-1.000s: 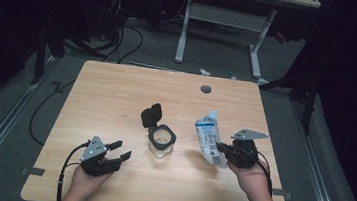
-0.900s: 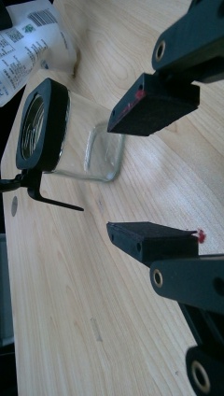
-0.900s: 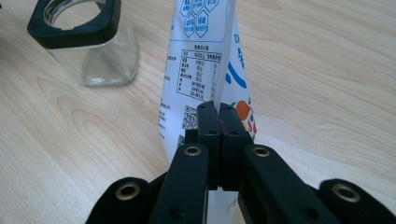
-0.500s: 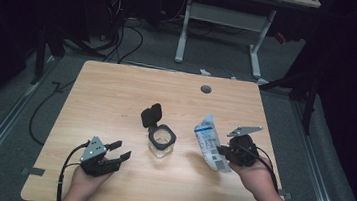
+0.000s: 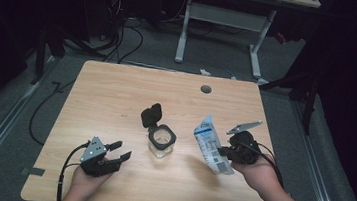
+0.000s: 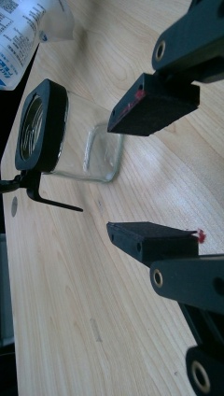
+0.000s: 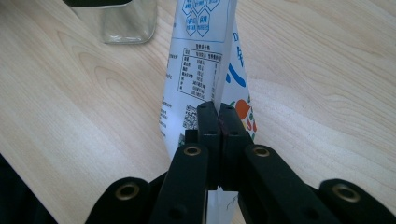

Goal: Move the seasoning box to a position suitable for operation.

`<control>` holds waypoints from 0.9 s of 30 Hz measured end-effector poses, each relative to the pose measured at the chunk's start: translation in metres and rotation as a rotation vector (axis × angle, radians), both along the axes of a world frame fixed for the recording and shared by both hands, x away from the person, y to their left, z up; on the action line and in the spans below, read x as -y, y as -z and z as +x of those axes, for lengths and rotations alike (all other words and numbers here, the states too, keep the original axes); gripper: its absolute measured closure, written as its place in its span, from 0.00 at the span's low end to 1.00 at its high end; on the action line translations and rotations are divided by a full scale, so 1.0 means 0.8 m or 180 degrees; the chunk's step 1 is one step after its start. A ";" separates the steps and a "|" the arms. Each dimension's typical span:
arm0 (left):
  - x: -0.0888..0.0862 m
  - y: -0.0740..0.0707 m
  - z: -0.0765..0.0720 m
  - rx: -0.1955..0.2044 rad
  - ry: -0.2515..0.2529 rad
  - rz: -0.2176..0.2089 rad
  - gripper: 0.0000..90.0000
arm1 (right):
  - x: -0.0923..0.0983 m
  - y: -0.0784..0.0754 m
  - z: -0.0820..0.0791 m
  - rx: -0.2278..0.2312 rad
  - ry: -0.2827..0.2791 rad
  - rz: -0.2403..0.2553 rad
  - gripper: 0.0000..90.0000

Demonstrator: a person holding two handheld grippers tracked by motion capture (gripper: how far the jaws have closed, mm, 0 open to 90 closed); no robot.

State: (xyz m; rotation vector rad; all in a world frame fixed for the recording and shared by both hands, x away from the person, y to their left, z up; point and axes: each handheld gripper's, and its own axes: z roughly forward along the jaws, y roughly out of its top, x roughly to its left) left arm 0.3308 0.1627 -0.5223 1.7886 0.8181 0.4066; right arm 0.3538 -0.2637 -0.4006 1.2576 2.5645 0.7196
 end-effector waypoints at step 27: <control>0.007 0.001 -0.003 0.0007 0.0074 0.0030 0.50 | -0.009 -0.018 0.007 -0.0180 -0.0085 -0.0289 1.00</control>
